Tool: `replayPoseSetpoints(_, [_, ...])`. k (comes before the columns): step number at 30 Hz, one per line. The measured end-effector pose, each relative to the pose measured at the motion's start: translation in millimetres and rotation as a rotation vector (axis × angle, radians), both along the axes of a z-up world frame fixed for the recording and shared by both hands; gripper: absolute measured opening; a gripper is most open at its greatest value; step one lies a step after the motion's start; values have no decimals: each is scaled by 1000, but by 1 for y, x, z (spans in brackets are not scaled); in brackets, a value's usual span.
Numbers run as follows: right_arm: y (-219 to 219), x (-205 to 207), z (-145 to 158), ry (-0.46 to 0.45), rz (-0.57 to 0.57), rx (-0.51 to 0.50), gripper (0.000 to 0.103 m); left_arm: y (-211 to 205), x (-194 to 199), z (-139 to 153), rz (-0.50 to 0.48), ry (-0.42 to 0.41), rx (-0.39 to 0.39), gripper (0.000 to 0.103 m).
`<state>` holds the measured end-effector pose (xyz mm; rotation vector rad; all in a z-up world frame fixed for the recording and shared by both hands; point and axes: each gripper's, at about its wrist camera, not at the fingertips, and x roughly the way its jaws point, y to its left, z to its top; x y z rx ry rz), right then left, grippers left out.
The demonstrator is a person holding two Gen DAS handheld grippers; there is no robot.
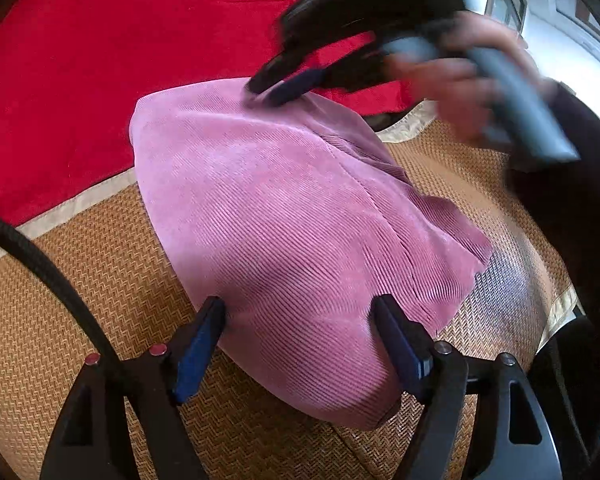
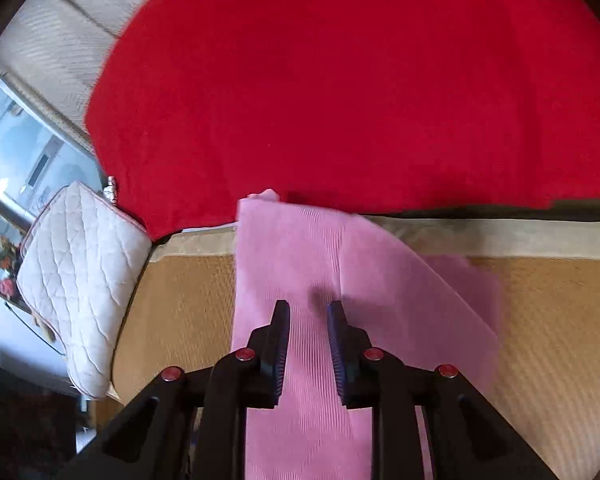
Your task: Fold large clothes
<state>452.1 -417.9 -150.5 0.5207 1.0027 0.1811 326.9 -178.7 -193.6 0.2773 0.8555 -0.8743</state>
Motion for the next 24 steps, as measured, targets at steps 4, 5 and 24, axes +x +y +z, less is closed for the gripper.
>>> replayPoseSetpoints(4, [-14, 51, -73, 171, -34, 47, 18, -9, 3, -2, 7, 4, -7, 78])
replayPoseSetpoints(5, [-17, 51, -78, 167, -36, 70, 17, -8, 4, -1, 2, 14, -13, 78])
replayPoseSetpoints(24, [5, -143, -58, 27, -79, -17, 21, 12, 0, 12, 58, 36, -5, 82])
